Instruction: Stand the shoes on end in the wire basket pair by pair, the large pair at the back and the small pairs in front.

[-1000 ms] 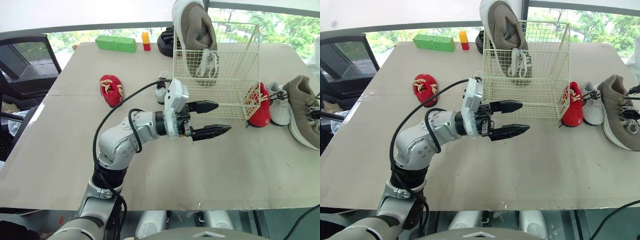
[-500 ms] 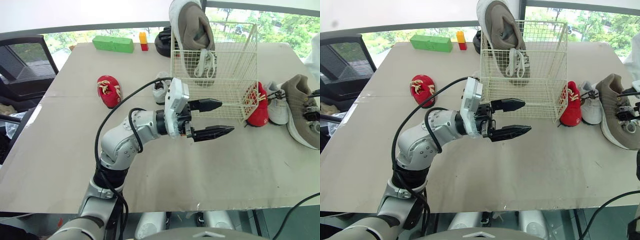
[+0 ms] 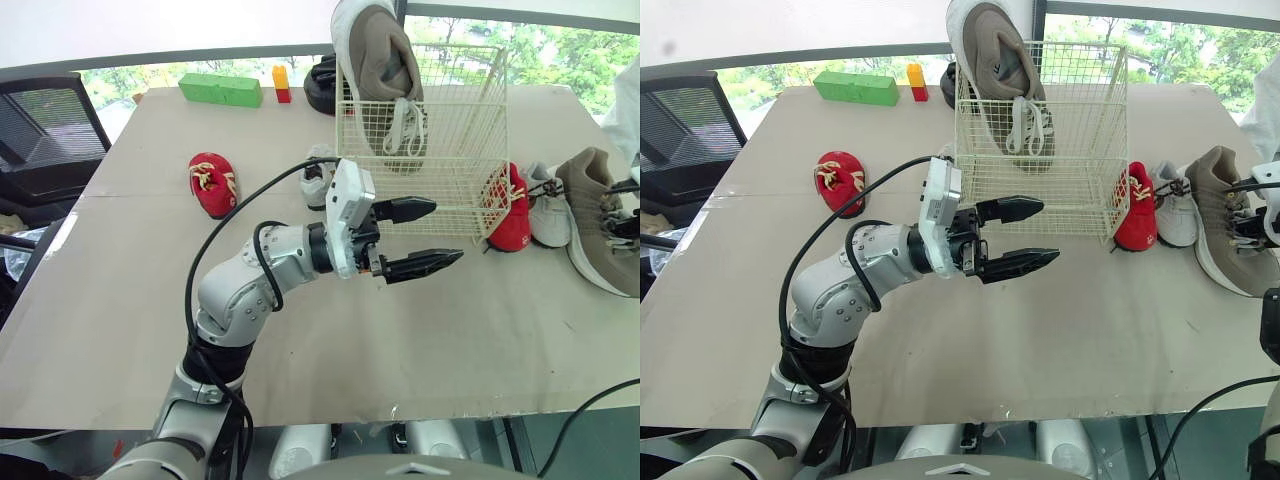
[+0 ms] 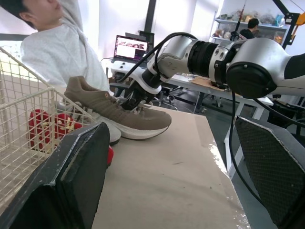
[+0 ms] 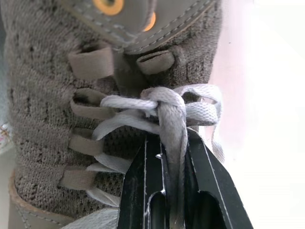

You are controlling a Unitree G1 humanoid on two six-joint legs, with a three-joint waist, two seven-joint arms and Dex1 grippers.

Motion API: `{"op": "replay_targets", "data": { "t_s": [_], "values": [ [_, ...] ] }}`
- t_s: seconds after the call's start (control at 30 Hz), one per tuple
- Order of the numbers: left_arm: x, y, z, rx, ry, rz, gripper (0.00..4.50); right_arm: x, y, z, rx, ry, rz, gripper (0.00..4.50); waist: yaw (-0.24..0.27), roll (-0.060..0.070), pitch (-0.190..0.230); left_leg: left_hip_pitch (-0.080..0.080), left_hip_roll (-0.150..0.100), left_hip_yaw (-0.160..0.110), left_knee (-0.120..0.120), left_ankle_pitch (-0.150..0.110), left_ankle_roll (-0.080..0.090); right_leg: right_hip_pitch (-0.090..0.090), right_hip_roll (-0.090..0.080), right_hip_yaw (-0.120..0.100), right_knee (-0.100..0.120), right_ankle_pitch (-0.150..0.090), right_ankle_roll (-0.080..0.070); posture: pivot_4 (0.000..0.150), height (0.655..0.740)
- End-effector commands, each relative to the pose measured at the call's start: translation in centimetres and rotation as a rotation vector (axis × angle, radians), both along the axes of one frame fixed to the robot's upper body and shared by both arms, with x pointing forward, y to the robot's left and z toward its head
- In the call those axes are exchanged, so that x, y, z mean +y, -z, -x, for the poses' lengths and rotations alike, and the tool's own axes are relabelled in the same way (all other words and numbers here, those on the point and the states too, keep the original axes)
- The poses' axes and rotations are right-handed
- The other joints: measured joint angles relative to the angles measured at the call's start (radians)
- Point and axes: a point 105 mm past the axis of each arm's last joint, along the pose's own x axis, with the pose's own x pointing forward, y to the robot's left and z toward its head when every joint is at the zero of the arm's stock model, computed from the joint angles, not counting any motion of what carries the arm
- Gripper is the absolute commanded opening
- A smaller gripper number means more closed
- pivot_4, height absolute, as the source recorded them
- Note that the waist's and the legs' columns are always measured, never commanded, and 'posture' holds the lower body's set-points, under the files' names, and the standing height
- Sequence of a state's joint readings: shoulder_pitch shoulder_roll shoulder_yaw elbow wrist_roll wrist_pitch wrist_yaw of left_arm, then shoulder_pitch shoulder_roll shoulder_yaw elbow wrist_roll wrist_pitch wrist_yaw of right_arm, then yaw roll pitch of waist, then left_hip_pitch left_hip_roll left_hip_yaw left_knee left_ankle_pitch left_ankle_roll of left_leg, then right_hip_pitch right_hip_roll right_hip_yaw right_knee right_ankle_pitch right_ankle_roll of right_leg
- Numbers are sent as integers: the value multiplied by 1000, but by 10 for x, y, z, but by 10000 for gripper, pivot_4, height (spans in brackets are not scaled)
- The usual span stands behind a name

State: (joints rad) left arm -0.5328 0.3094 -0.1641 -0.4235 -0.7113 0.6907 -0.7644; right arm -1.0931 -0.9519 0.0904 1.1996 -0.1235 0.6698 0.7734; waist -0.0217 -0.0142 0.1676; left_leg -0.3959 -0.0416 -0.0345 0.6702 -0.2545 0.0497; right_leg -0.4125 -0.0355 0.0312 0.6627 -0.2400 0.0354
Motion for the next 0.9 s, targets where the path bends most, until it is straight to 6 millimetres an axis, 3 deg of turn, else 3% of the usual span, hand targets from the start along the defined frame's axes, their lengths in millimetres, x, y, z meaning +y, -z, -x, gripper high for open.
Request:
{"op": "replay_targets", "data": {
  "t_s": [0.03, 0.27, 0.4, 0.63, 0.9],
  "values": [
    [3, -12, 5, -49, 2, 43, 45000, -4, -28, -4, -165, 57, -98, 590, 1, 1, 0, 0, 0, 0, 0, 0, 0, 0, 0, 0, 0, 0, 0, 1500, 7400],
    [3, -12, 1, -39, 12, 55, 45000, -25, -86, 12, -454, 166, -150, 590, 10, 7, 3, -1, 0, 1, -1, -1, 3, -1, 0, 0, 0, 0, 0, 1500, 7400],
    [3, -10, 0, -40, 20, 54, 45000, -24, -108, 28, -558, 159, -144, 590, 21, 8, 2, -3, 0, 0, -1, -1, 3, -1, 0, -1, -1, 0, 0, 1500, 7400],
    [3, -9, -3, -44, 28, 59, 45000, 8, -151, 44, -786, 78, -141, 590, 10, 9, 2, -2, 0, 0, -1, -2, 4, -1, 0, 0, 0, 0, 1, 1500, 7400],
    [8, -7, -6, -45, 7, 65, 45000, 56, -194, 41, -1013, -29, -270, 590, 8, 10, 2, -2, 0, 1, -1, -2, 5, -1, 0, 0, 0, 0, 1, 1500, 7400]
  ]
}}
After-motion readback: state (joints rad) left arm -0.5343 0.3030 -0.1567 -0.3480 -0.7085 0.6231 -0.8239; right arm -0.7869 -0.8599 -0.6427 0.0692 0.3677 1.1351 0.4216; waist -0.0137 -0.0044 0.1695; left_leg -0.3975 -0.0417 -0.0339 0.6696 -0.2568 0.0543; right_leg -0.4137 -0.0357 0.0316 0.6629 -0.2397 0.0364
